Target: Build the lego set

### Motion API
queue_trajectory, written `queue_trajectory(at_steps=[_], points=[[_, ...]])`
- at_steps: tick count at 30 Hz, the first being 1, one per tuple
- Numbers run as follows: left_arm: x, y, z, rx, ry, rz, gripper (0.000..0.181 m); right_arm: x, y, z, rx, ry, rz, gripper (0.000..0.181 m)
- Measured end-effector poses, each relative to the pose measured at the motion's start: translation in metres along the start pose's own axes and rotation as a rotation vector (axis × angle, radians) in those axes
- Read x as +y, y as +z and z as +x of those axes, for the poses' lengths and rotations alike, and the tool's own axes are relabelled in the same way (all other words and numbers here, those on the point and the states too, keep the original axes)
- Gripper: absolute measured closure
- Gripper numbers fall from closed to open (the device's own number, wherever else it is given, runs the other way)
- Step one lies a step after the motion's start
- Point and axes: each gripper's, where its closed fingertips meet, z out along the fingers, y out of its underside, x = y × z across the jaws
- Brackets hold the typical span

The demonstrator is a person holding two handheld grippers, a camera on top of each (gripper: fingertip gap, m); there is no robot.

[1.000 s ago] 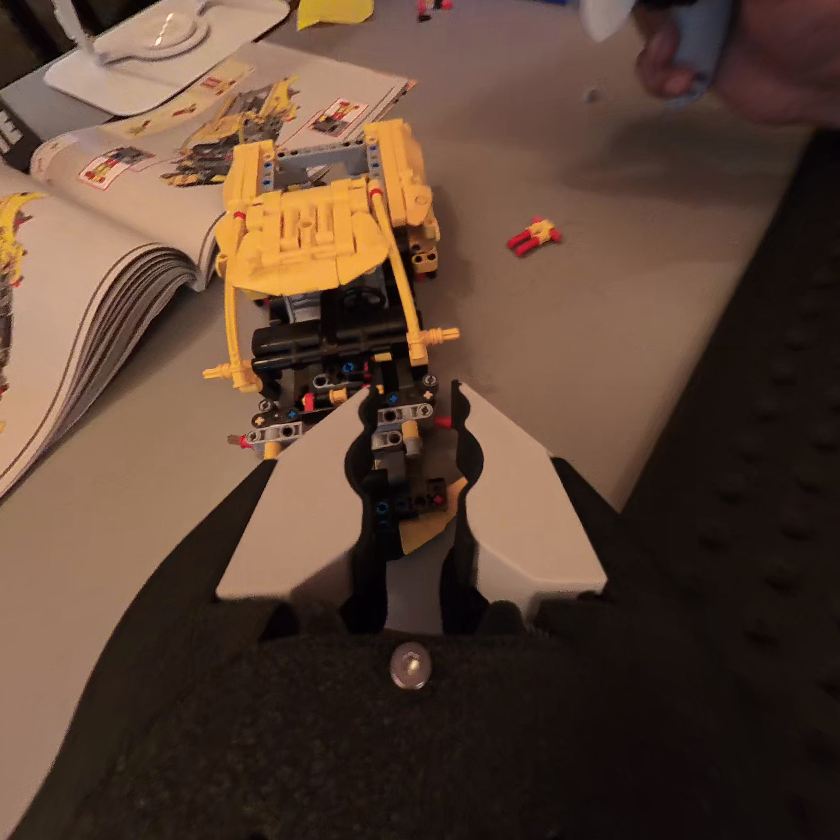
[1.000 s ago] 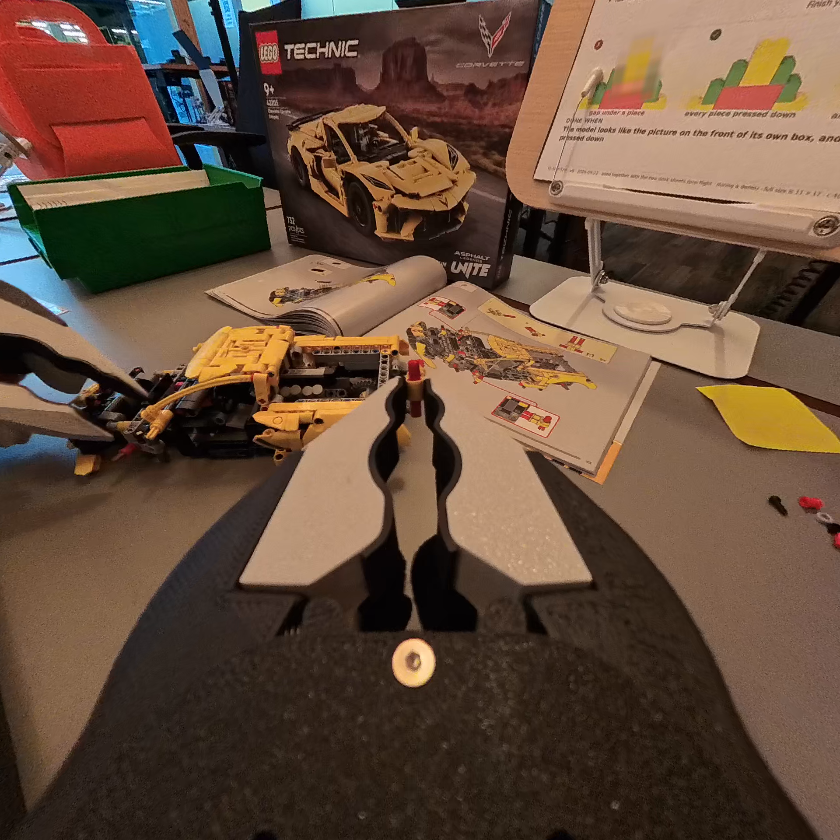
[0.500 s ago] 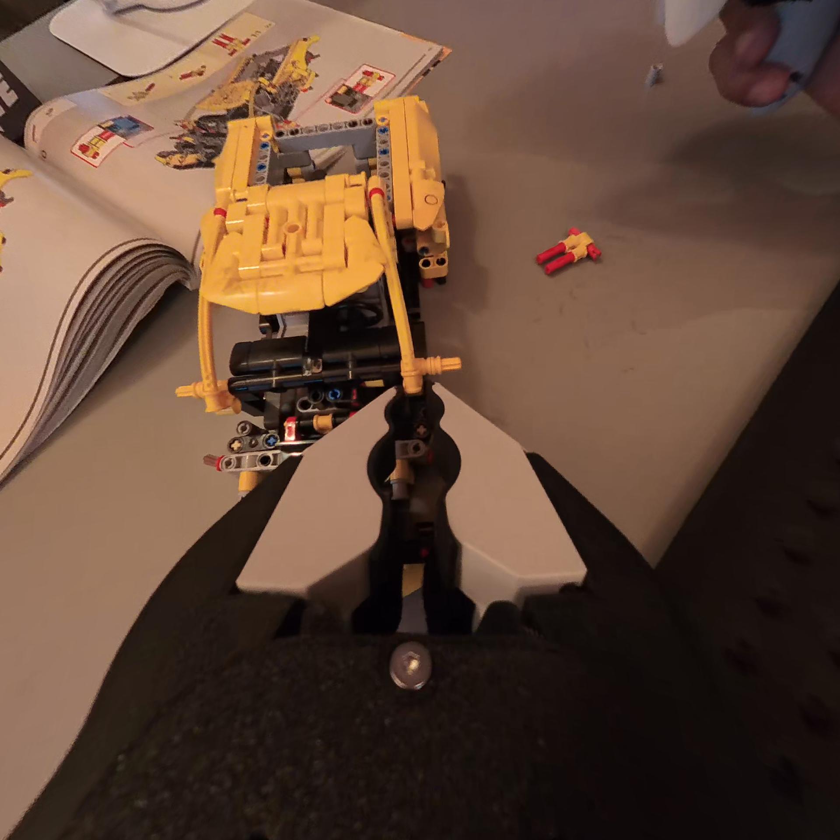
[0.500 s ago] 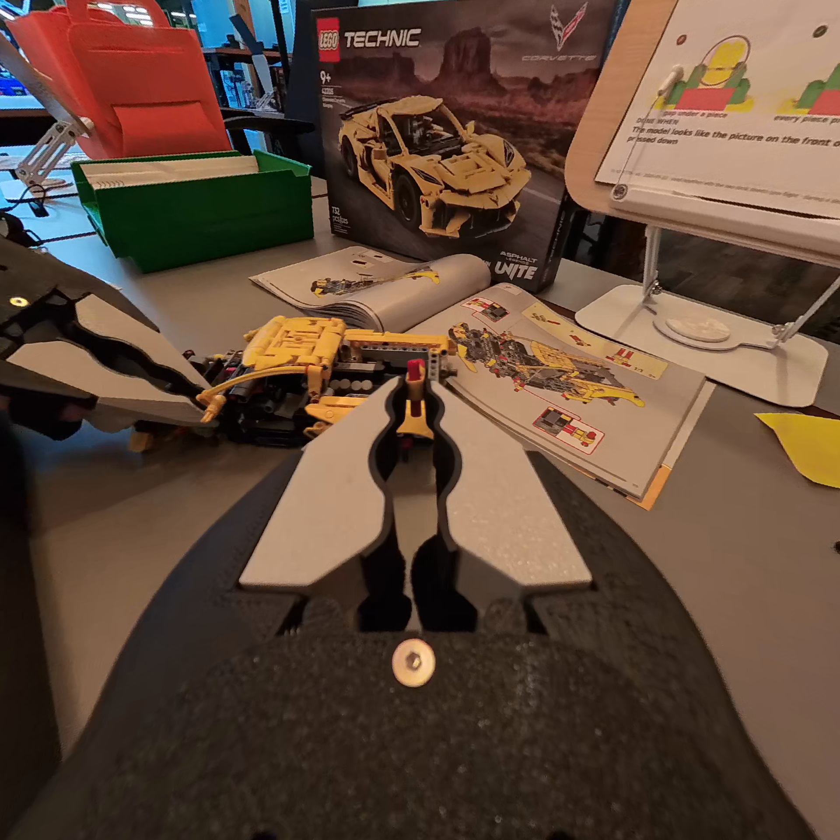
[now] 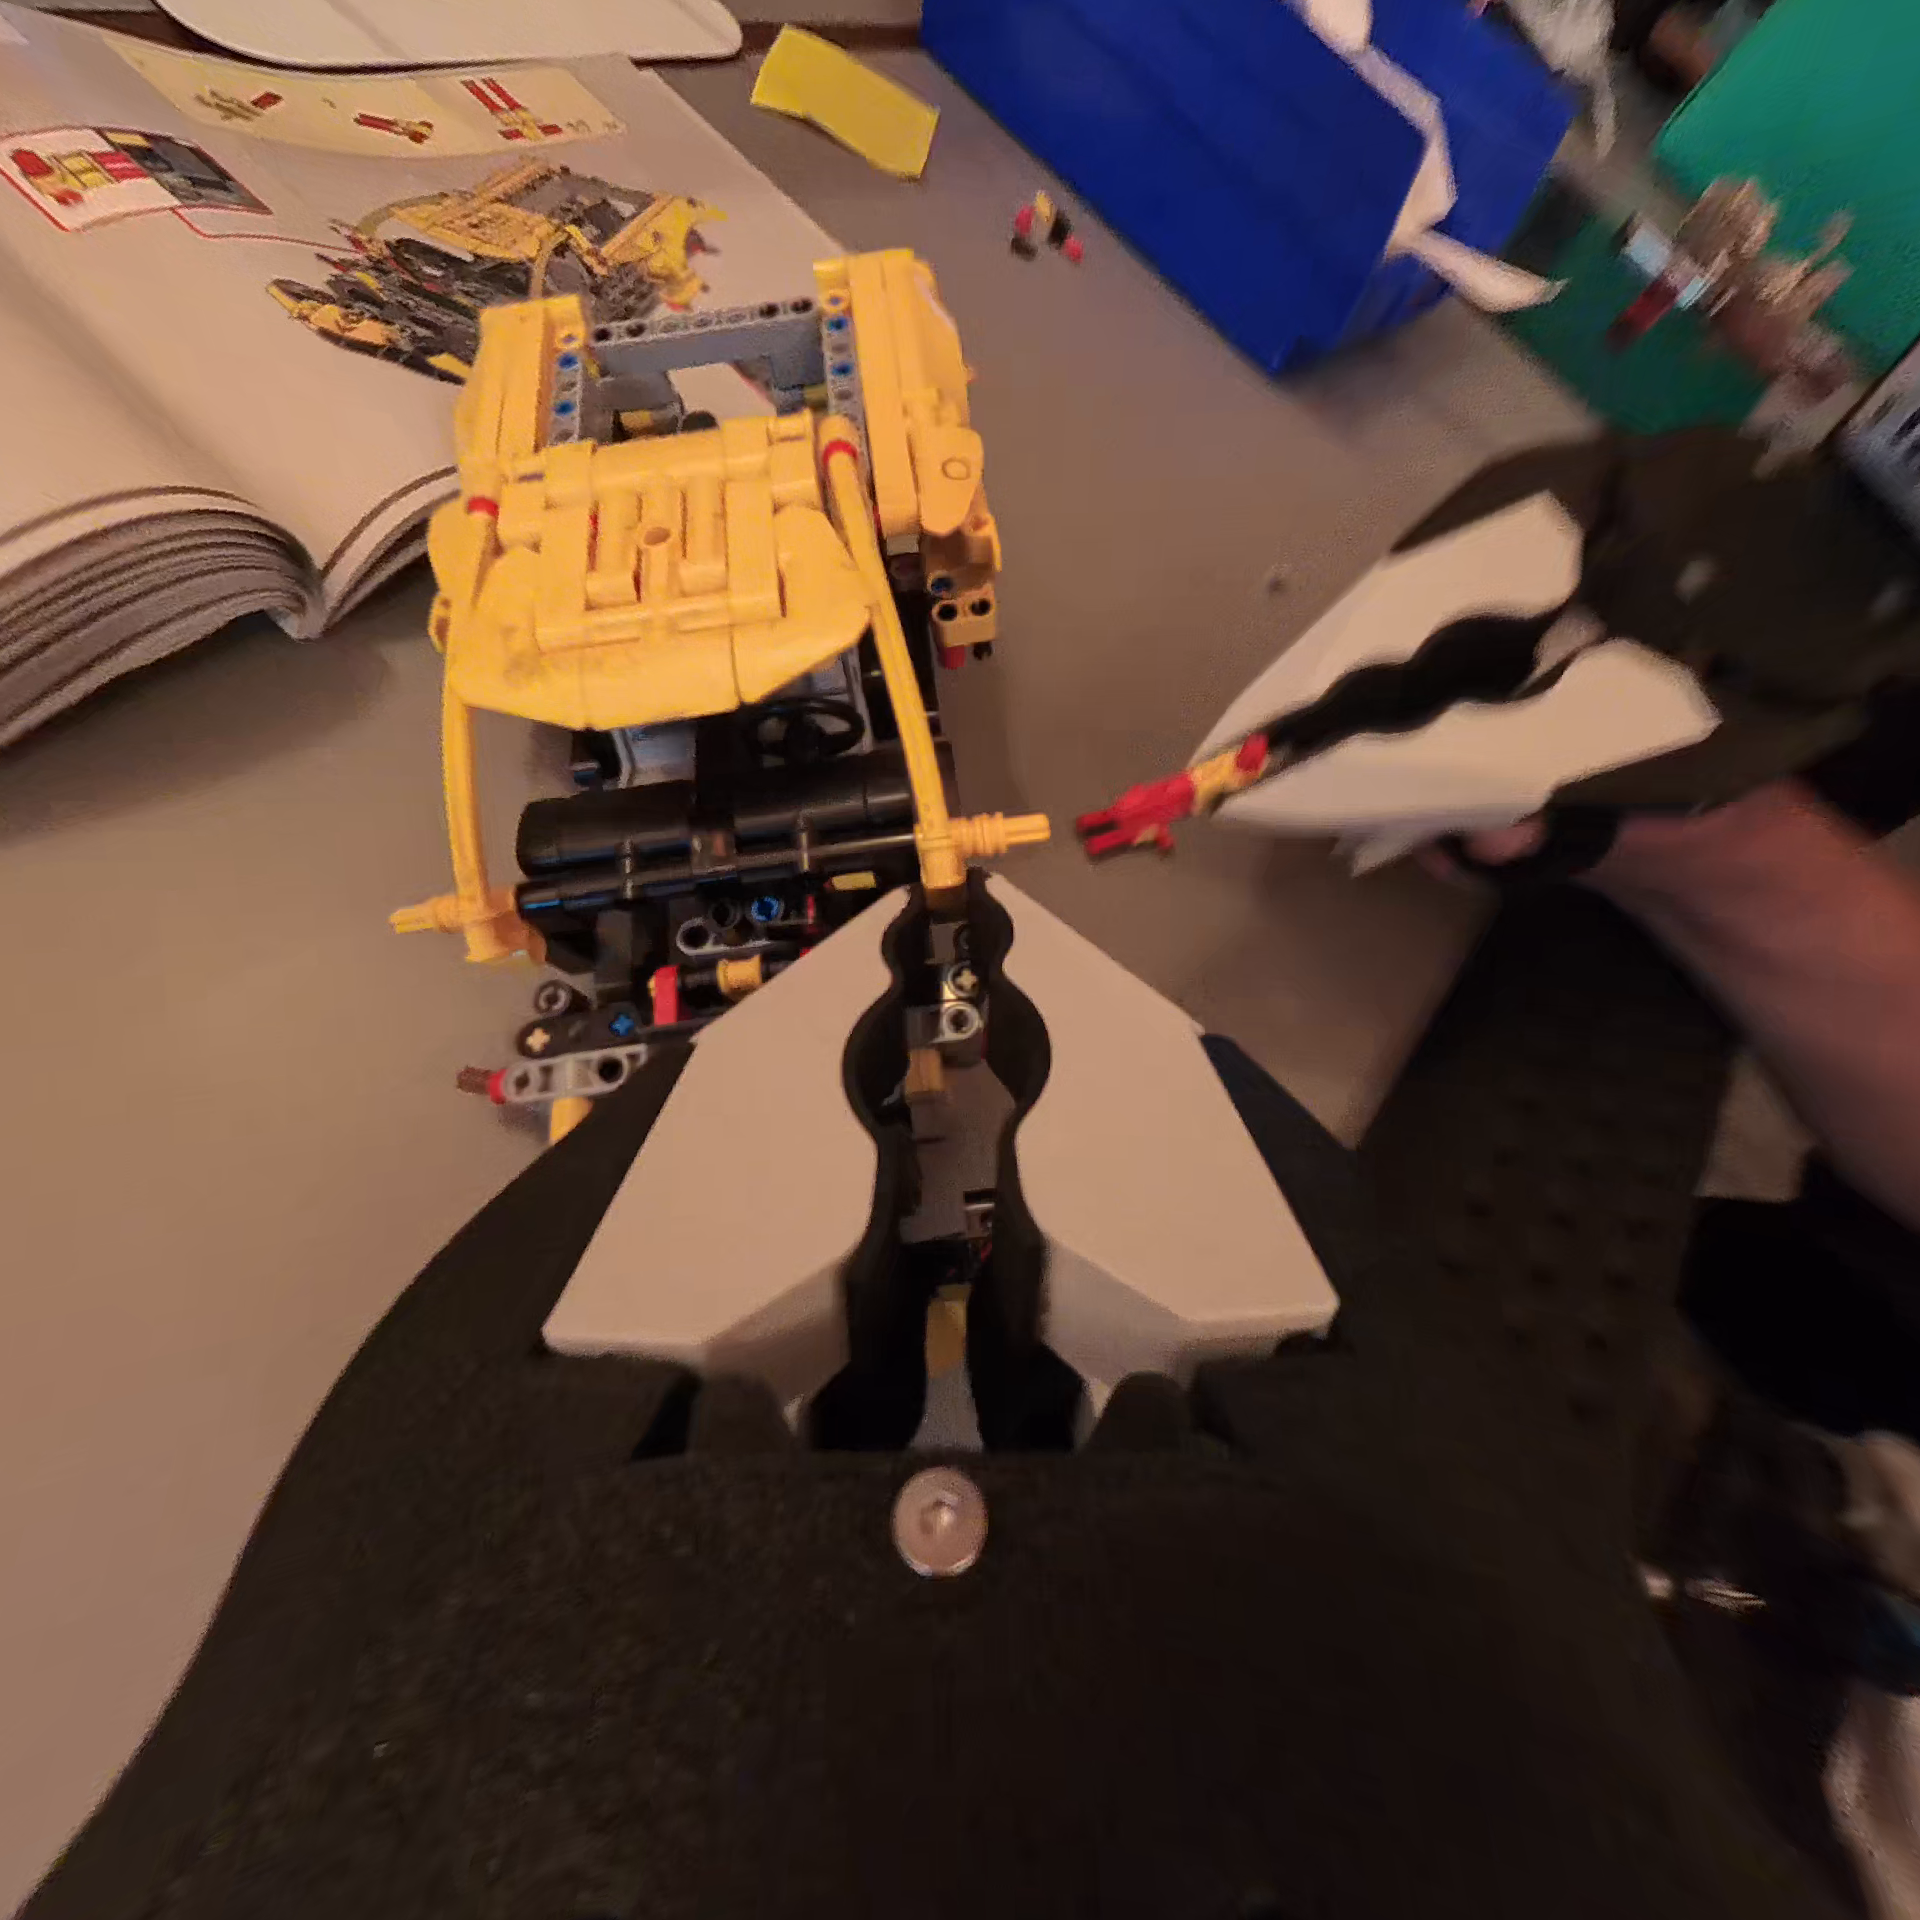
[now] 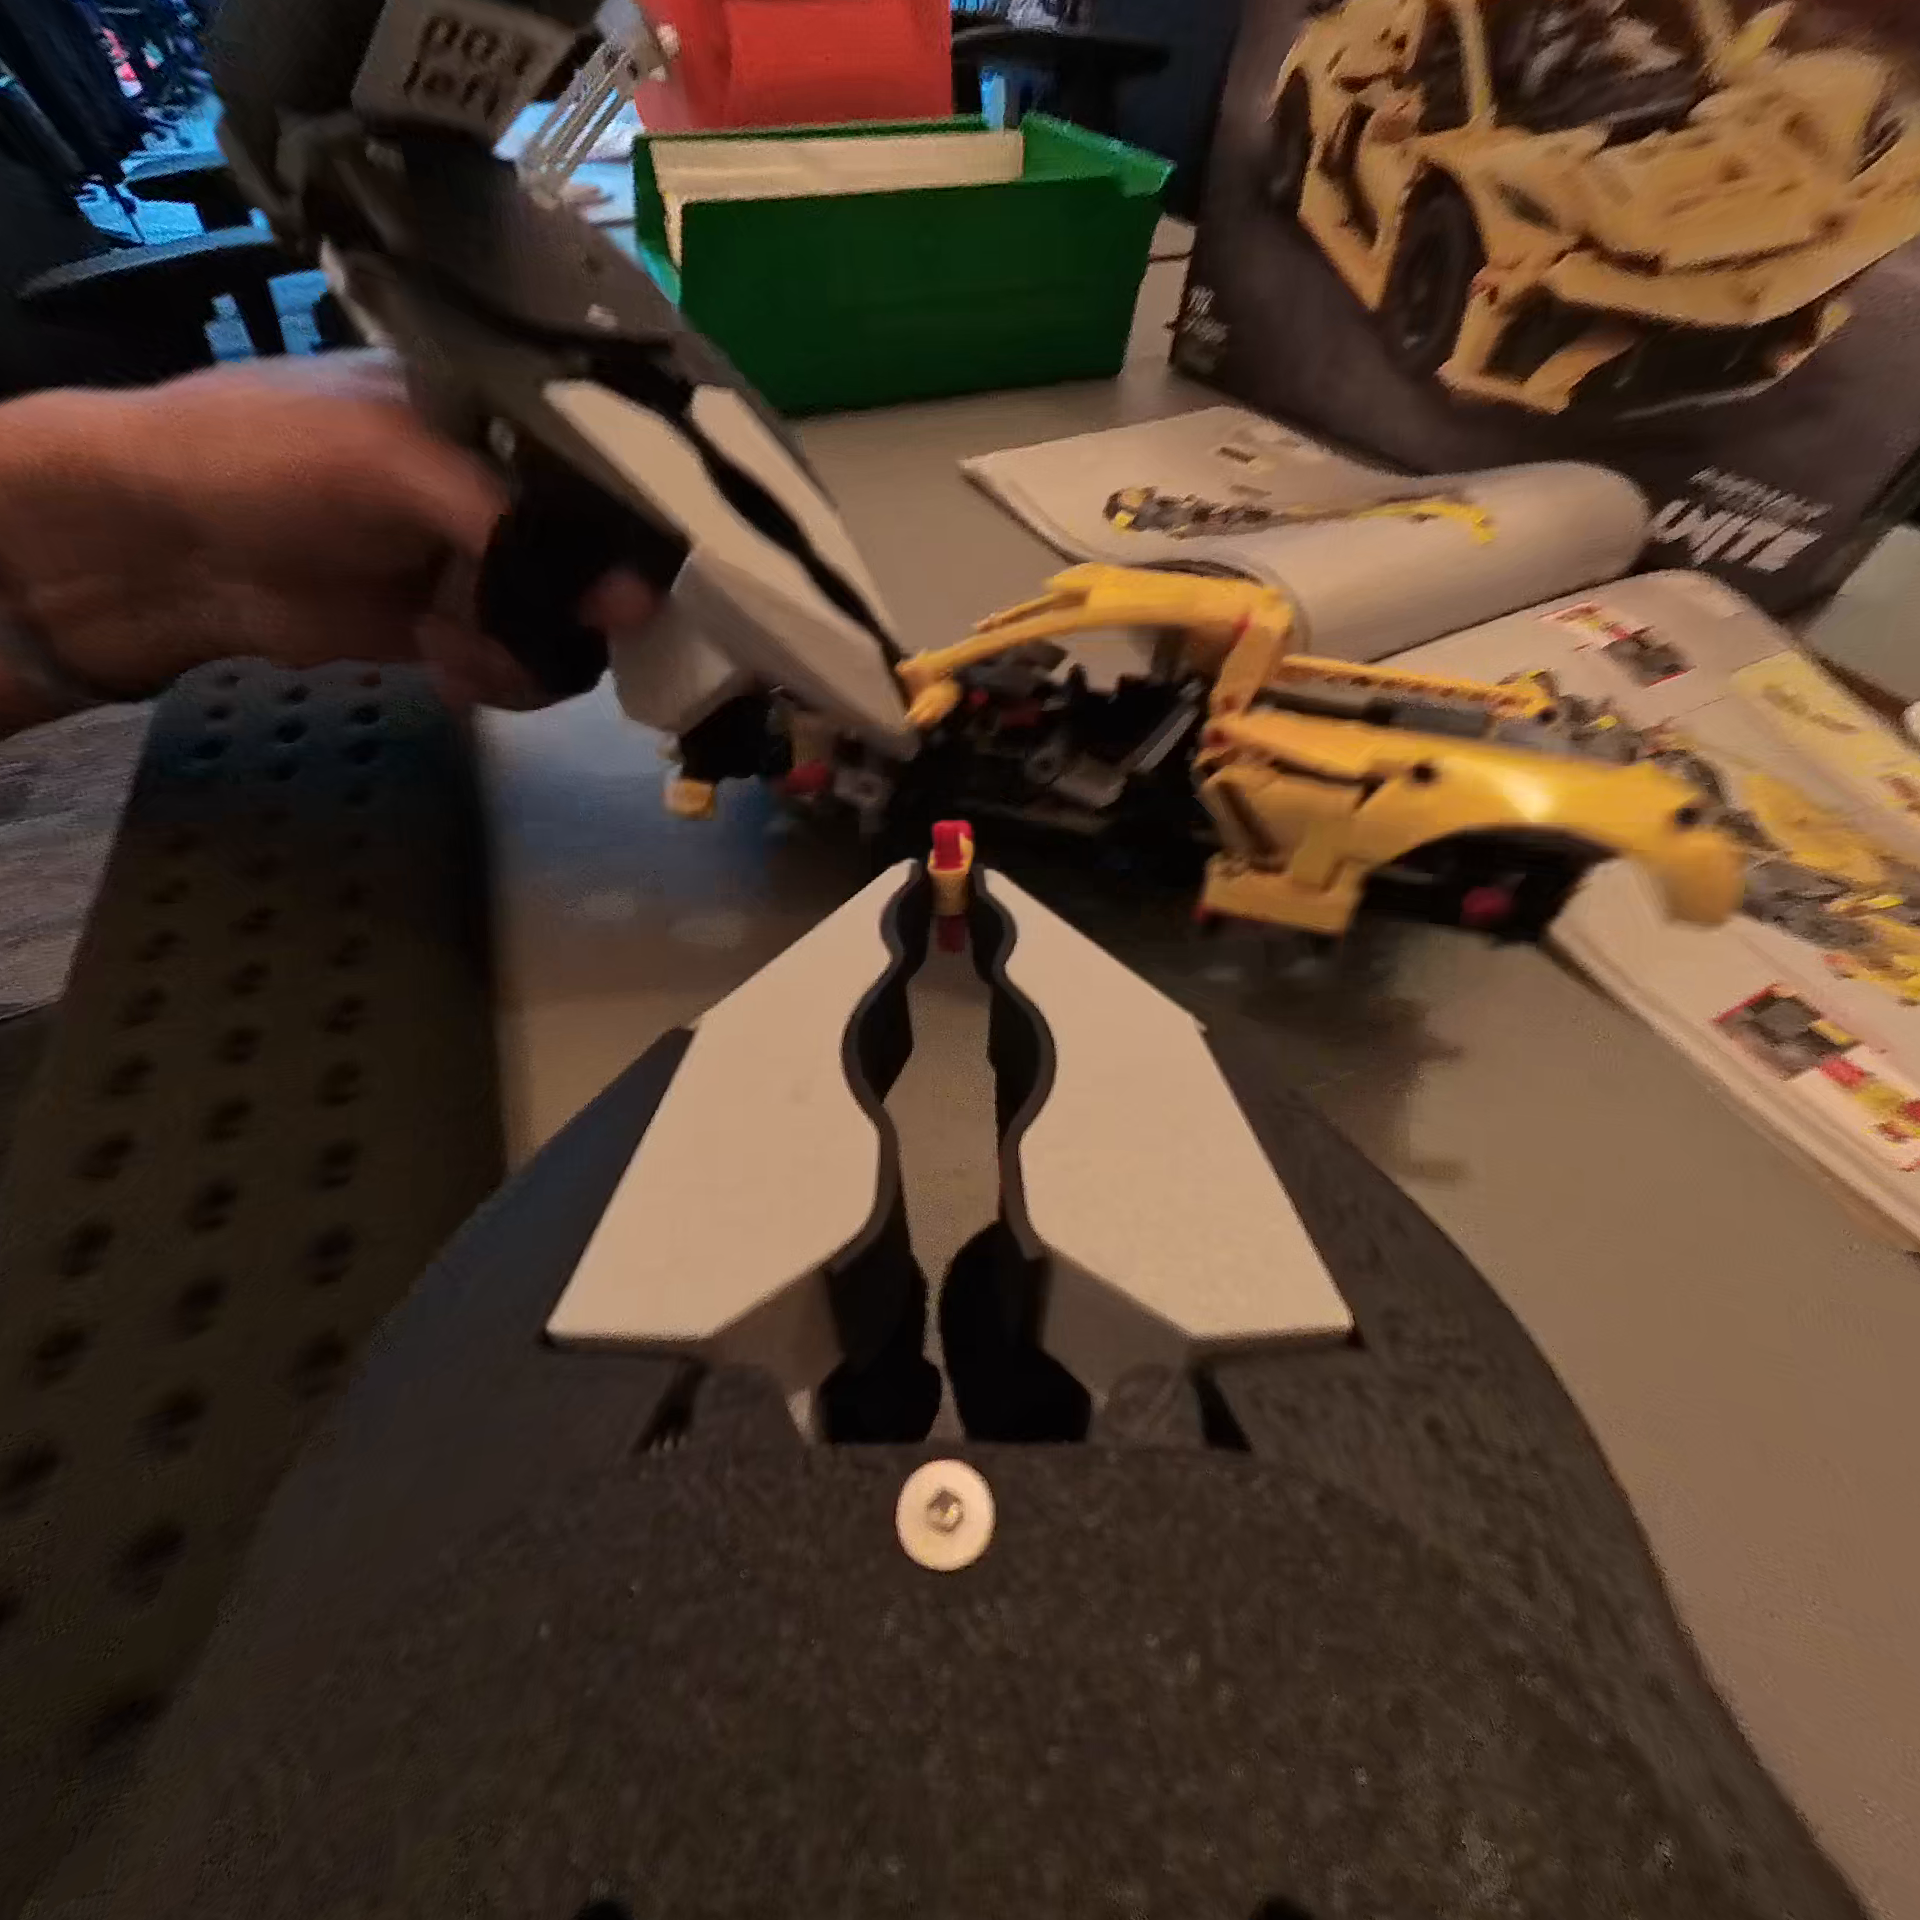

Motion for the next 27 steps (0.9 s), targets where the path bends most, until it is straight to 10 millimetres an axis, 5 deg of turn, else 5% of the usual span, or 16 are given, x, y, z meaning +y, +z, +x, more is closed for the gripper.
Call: queue_trajectory(at_steps=[7,15,21,27], points=[[-0.013,-0.004,0.006,0.147,-0.200,0.045,0.175,-0.005,0.027,-0.006,0.086,-0.082,-0.061,0.176],[-0.024,-0.012,0.003,0.237,-0.364,0.092,0.175,-0.018,0.029,-0.001,0.053,-0.055,-0.064,0.176],[-0.038,-0.031,-0.007,0.396,-0.573,0.176,0.175,-0.062,0.032,0.010,-0.052,-0.105,-0.163,0.176],[-0.044,-0.043,-0.026,0.527,-0.718,0.206,0.175,-0.078,0.045,0.019,-0.099,-0.069,-0.217,0.176]])
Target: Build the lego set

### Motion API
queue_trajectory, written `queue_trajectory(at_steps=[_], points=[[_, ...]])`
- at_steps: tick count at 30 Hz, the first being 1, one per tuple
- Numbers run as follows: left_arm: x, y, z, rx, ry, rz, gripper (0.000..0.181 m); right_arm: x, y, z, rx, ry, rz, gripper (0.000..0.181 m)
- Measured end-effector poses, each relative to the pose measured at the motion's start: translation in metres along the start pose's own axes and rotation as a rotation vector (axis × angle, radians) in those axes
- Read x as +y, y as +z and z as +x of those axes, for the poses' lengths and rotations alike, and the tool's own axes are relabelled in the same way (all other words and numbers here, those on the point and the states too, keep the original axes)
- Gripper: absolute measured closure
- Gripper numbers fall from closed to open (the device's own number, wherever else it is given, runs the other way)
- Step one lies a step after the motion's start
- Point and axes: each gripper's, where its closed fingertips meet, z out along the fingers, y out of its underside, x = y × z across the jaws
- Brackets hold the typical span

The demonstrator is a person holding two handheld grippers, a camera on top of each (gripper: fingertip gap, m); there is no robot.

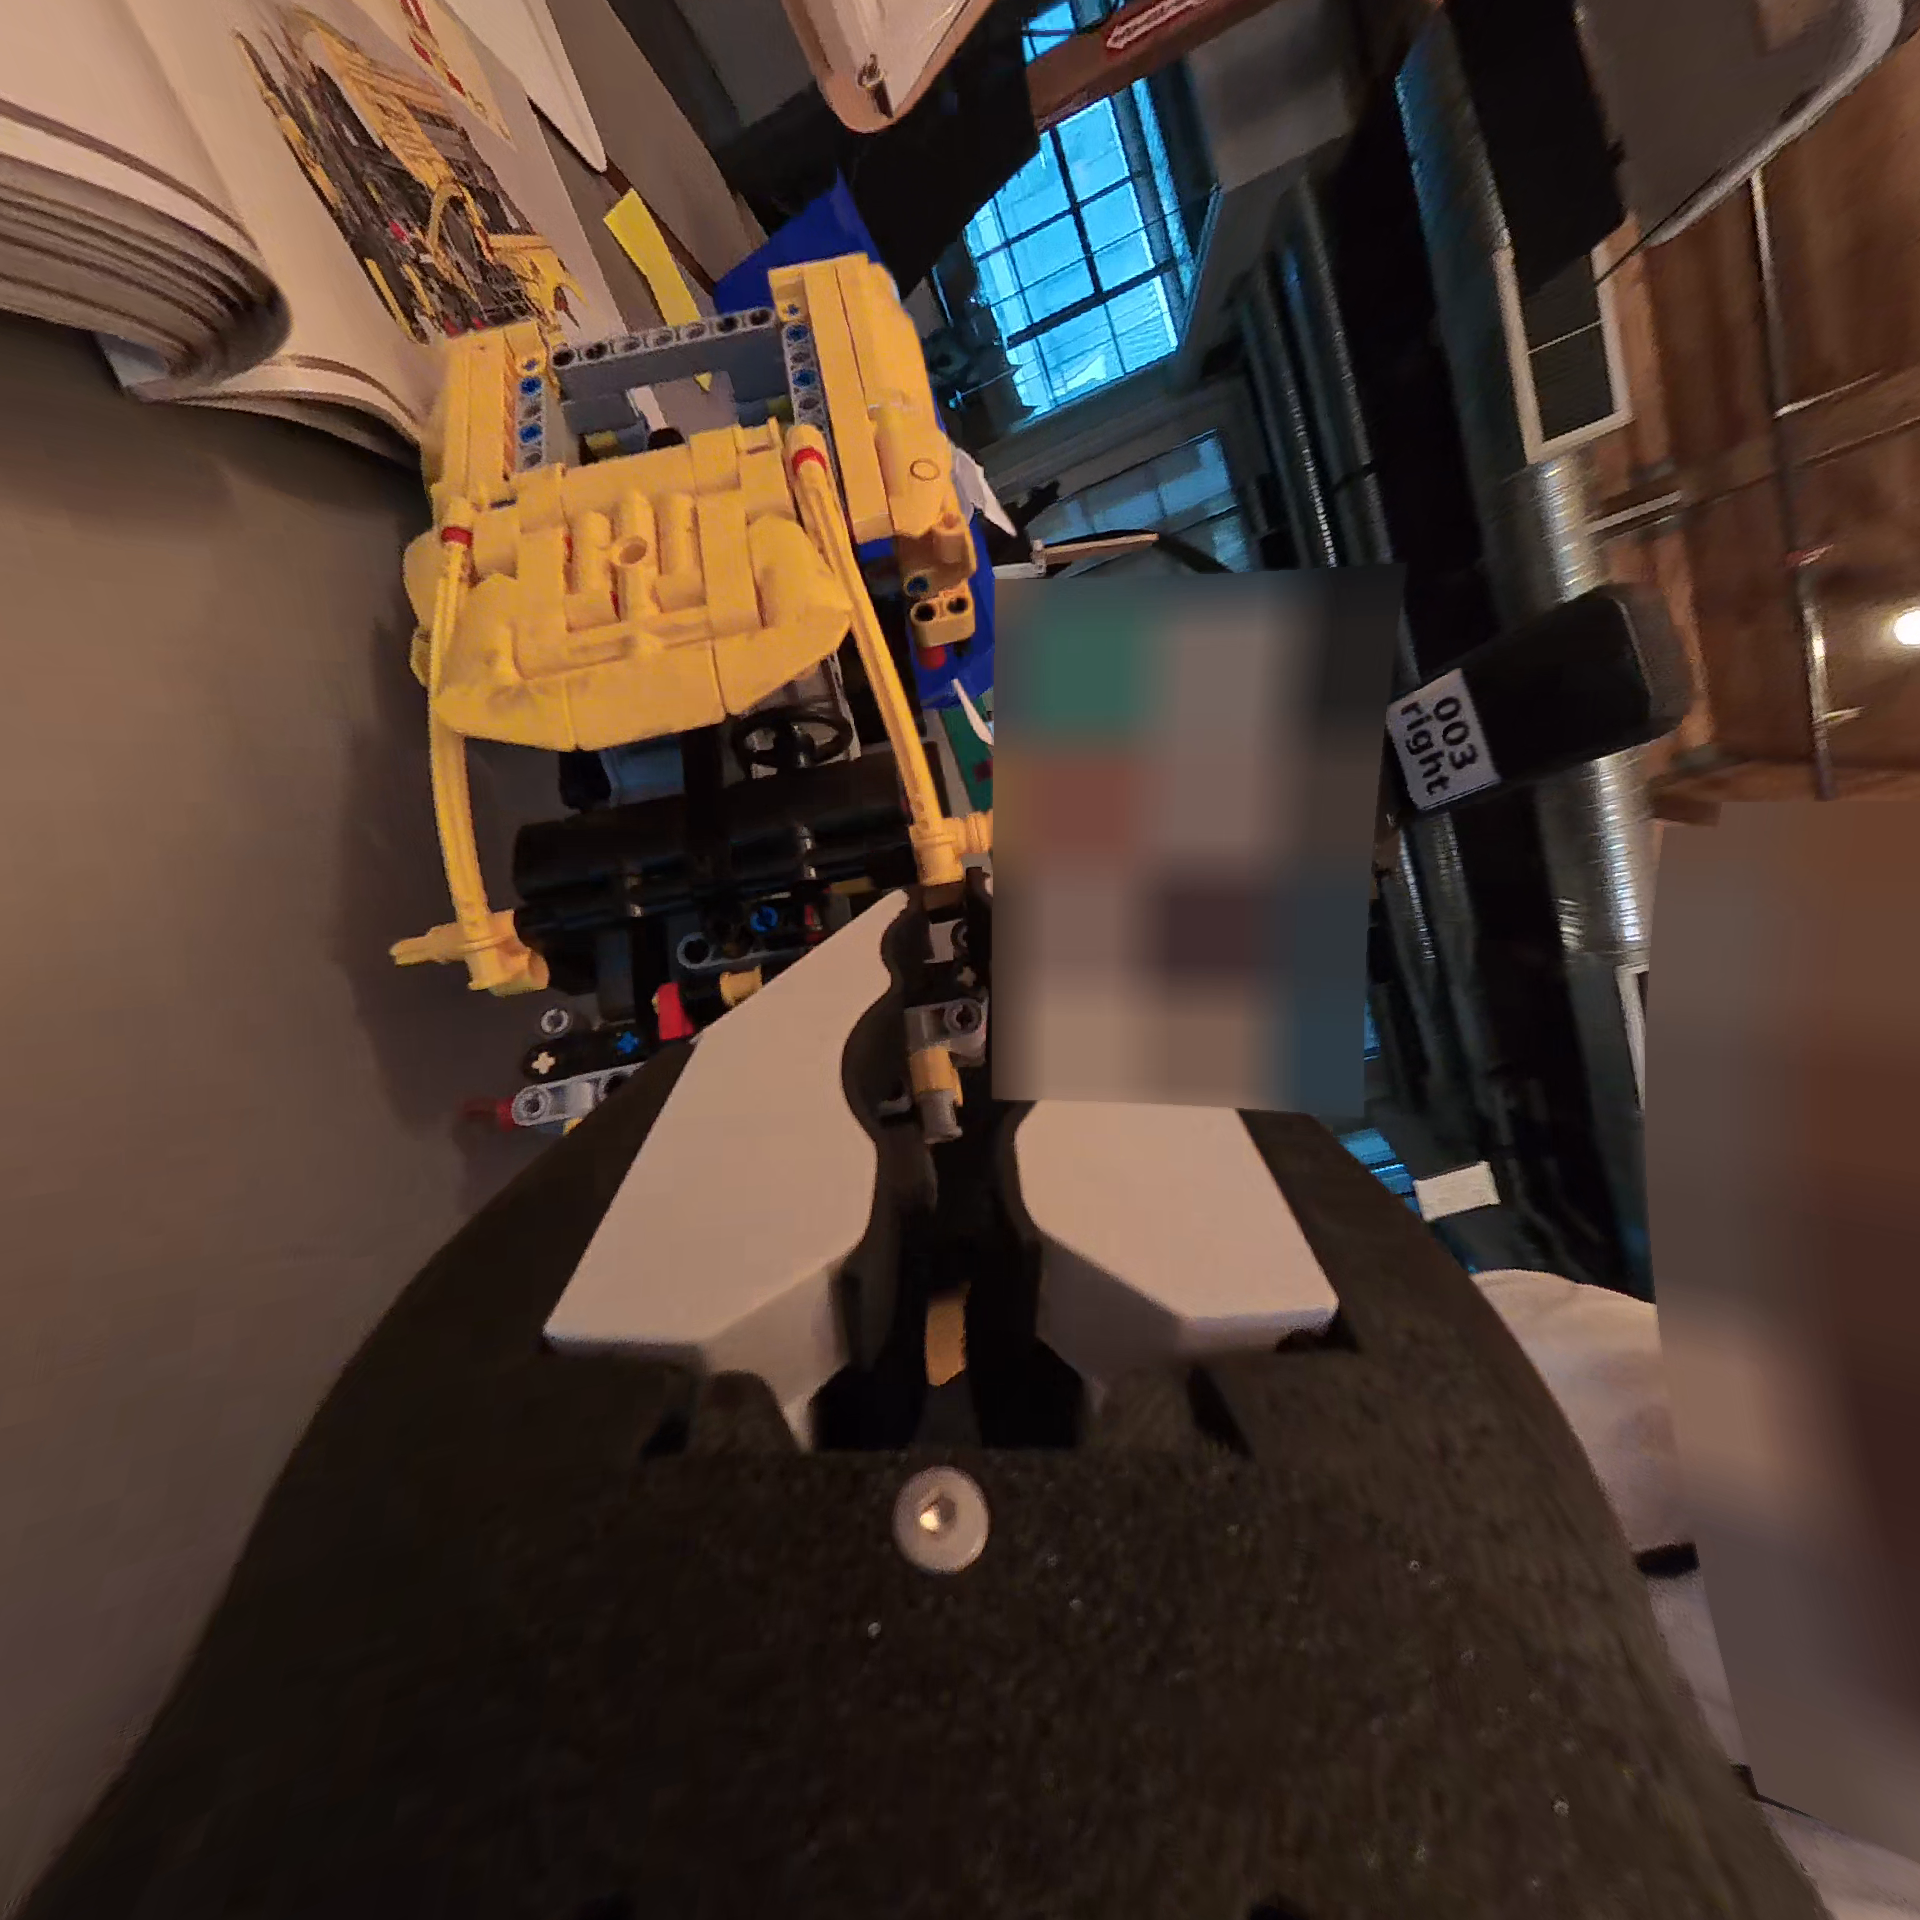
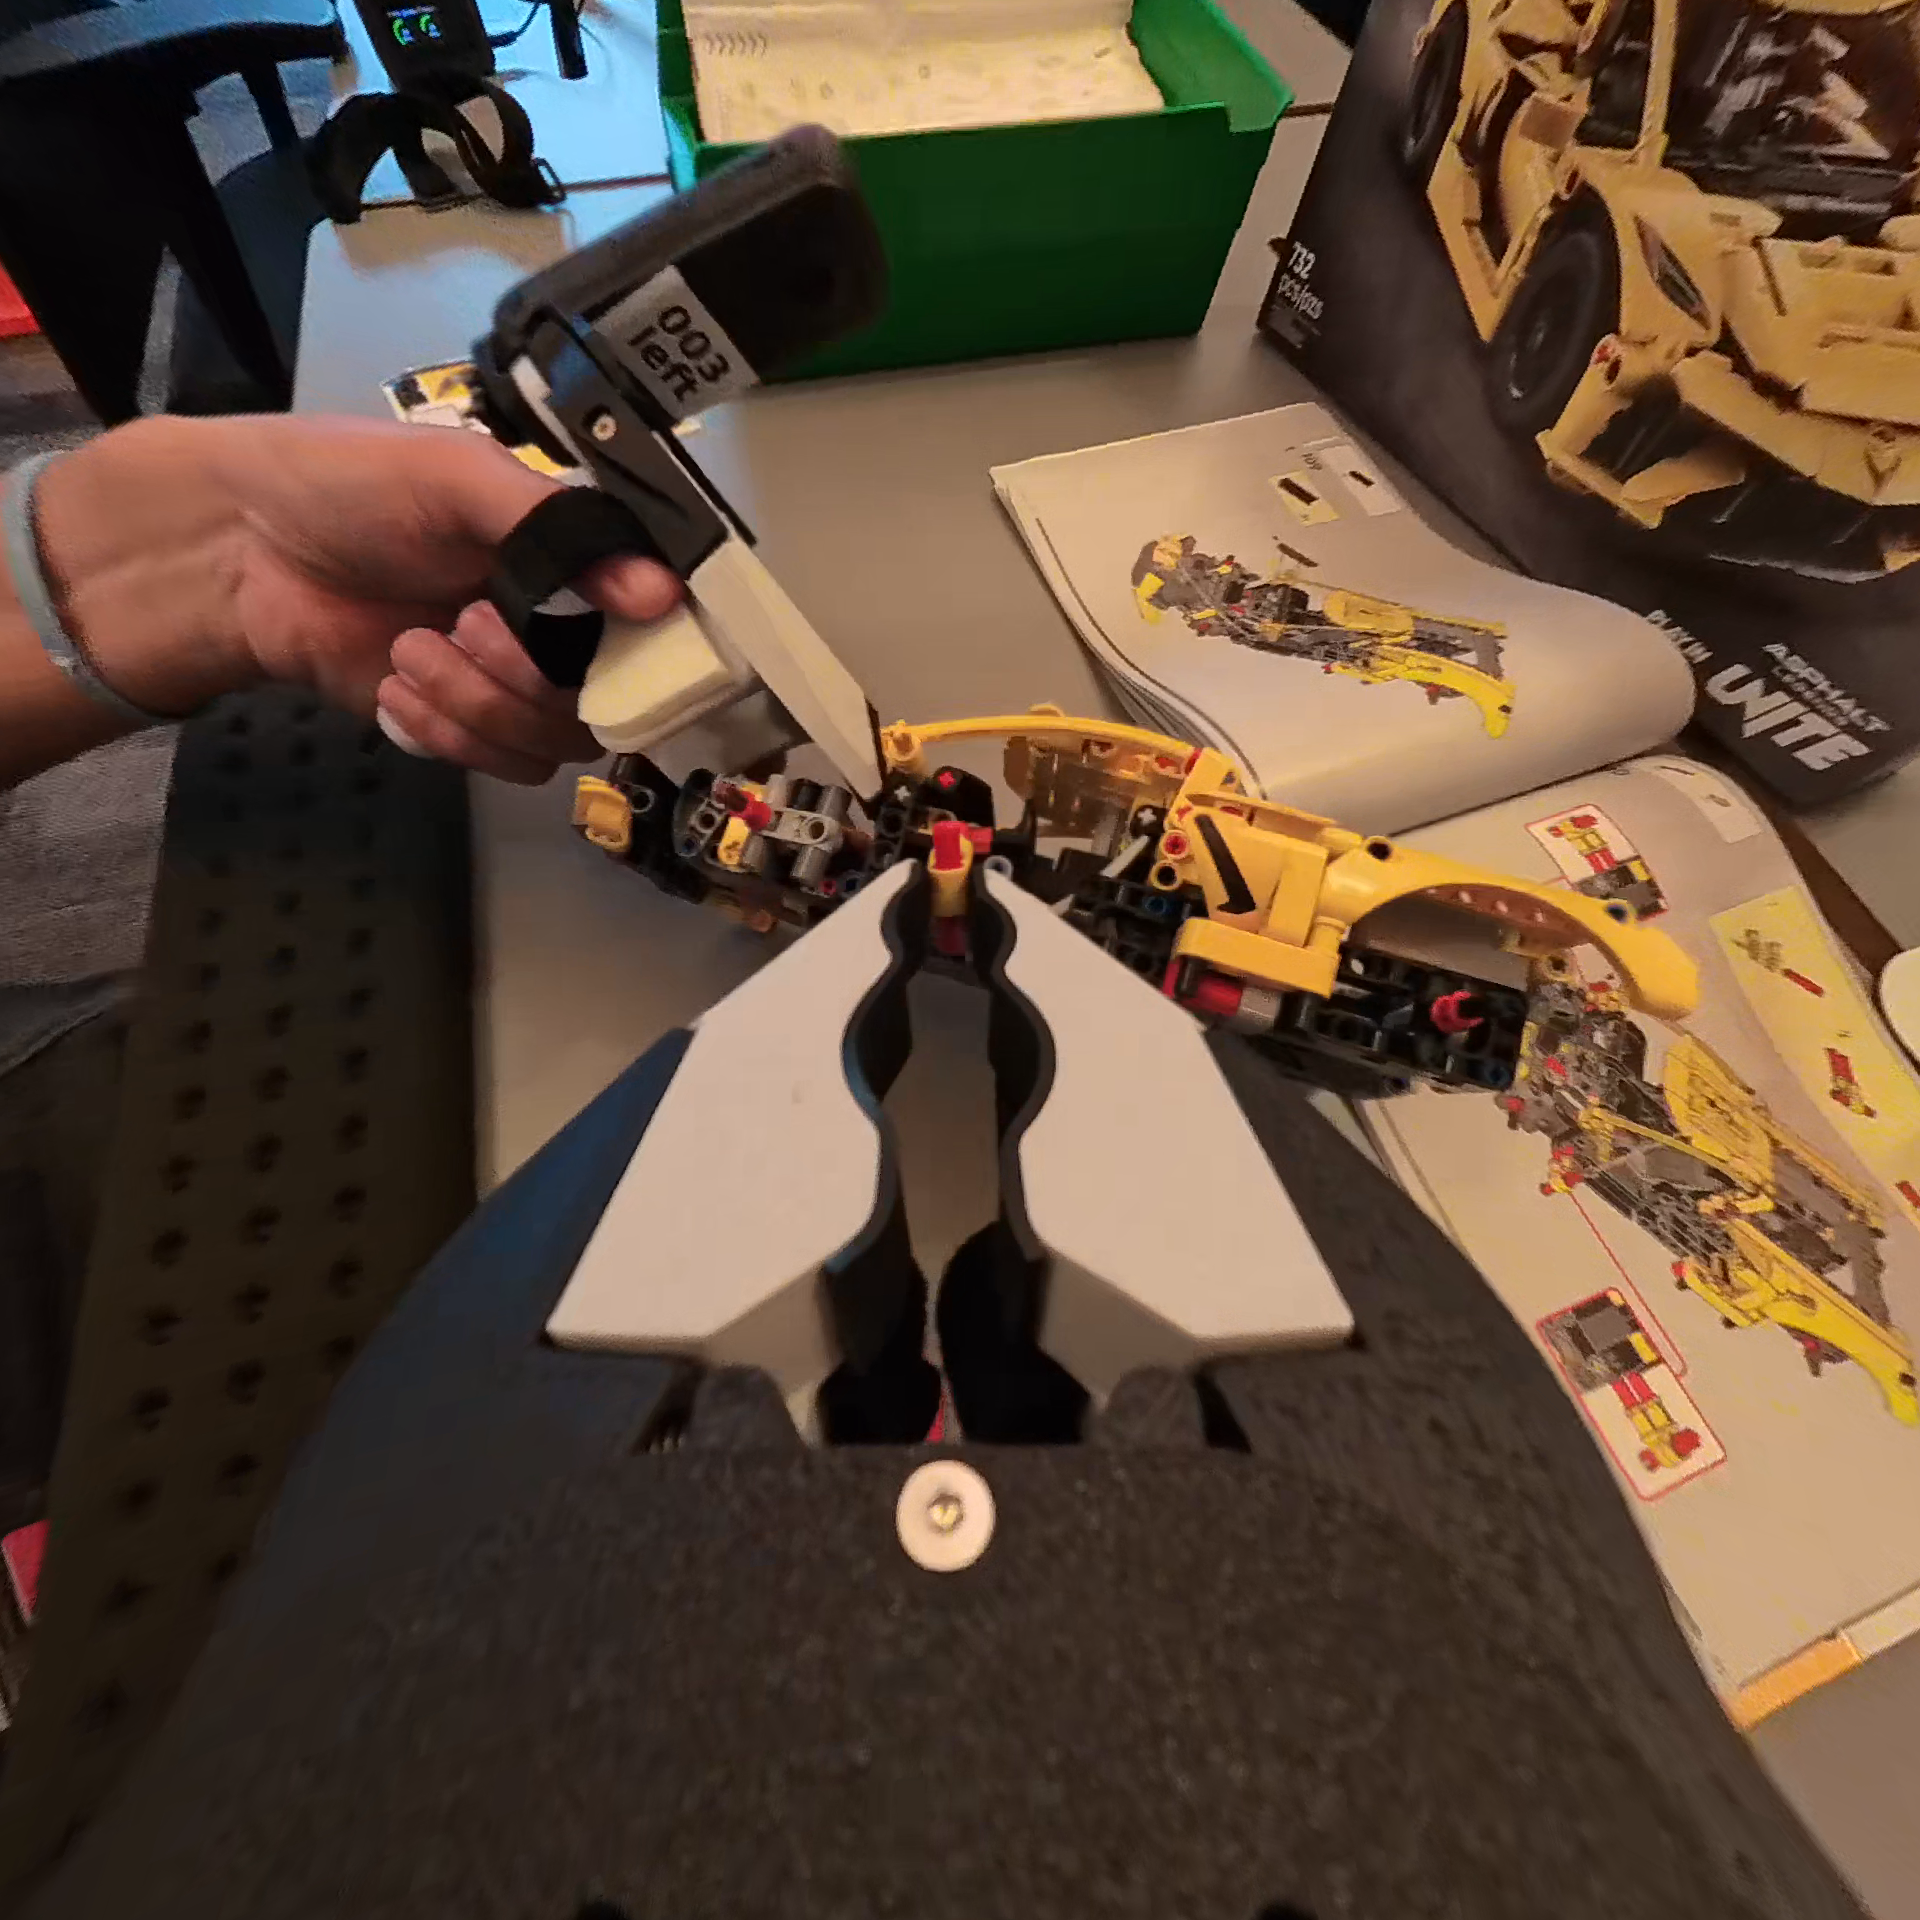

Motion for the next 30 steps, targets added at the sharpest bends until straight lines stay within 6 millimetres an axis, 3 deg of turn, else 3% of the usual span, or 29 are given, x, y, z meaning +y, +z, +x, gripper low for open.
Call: queue_trajectory(at_steps=[11,18,30], points=[[-0.003,0.000,-0.002,0.037,-0.054,-0.024,0.175,0.008,0.017,-0.016,-0.099,0.157,-0.339,0.176],[-0.002,0.005,-0.003,0.013,-0.054,-0.047,0.175,0.009,0.019,-0.012,-0.014,0.146,-0.575,0.176],[-0.005,0.003,-0.005,0.029,-0.090,-0.036,0.175,0.008,0.022,-0.011,0.096,0.100,-0.656,0.176]])
